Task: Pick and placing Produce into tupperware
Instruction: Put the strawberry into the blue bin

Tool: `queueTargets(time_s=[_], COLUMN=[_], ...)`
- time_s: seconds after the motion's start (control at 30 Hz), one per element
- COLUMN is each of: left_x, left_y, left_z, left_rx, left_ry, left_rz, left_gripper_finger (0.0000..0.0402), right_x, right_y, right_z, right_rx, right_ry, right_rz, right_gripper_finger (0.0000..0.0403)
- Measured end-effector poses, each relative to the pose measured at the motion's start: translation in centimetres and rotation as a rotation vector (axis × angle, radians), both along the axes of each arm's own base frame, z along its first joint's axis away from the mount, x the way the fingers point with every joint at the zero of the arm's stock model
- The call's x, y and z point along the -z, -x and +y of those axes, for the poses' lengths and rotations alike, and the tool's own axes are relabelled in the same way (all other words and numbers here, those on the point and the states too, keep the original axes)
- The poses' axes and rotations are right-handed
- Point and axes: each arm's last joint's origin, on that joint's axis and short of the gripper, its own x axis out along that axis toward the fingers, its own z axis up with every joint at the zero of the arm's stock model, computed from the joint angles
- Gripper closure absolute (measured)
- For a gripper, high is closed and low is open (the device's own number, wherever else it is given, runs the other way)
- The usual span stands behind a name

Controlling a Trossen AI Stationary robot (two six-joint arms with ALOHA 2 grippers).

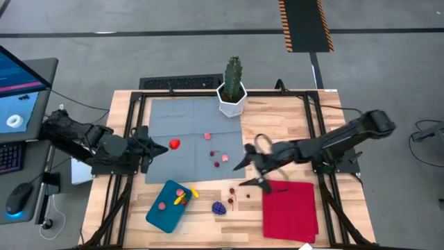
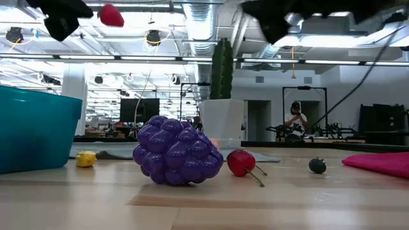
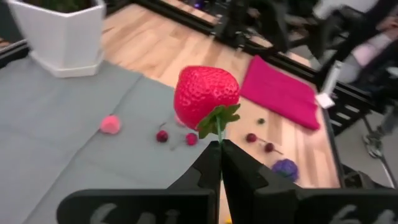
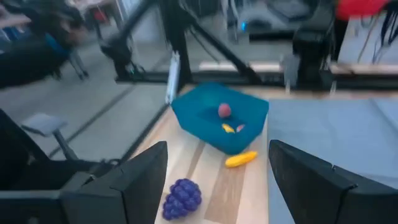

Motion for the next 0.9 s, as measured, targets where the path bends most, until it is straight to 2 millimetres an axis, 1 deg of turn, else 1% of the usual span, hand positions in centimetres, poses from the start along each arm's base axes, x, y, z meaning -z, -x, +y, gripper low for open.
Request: queueTargets(time_s=[0.07, 0.17, 0.3, 0.43, 0.53, 0.63, 0.9], left_x=[-0.1, 0.0, 0.7, 2.1, 3.2, 3.7, 5.8], left_y=[-0.1, -0.1, 0.0, 0.1, 0.1, 0.0, -0.2], left_z=[-0.5, -1.3, -2.9, -4.4, -5.7, -7.0, -9.4], left_rx=[0.042, 0.112, 0.246, 0.297, 0.325, 0.355, 0.331], left_ry=[-0.010, -0.015, 0.015, 0.095, 0.148, 0.183, 0.240], left_rz=[-0.012, -0.001, 0.041, 0.105, 0.125, 0.145, 0.298], left_gripper_finger=[0.0401, 0.0401, 0.0401, 0.0401, 0.0401, 0.0401, 0.0401], right_x=[0.1, 0.6, 1.6, 1.9, 2.2, 2.4, 2.6], right_y=[2.3, 5.0, 7.2, 8.0, 8.2, 8.2, 8.1], right_z=[-0.5, -1.1, -1.2, -1.1, -1.0, -1.0, -1.0], right_rx=[-0.003, -0.005, -0.021, -0.038, -0.044, -0.038, -0.034], right_ry=[-0.019, -0.049, -0.073, -0.089, -0.074, -0.086, -0.103], right_rz=[-0.061, -0.121, -0.132, -0.130, -0.106, -0.072, -0.055], right_gripper_finger=[0.0101, 0.0101, 0.0101, 0.0101, 0.0101, 0.0101, 0.0101])
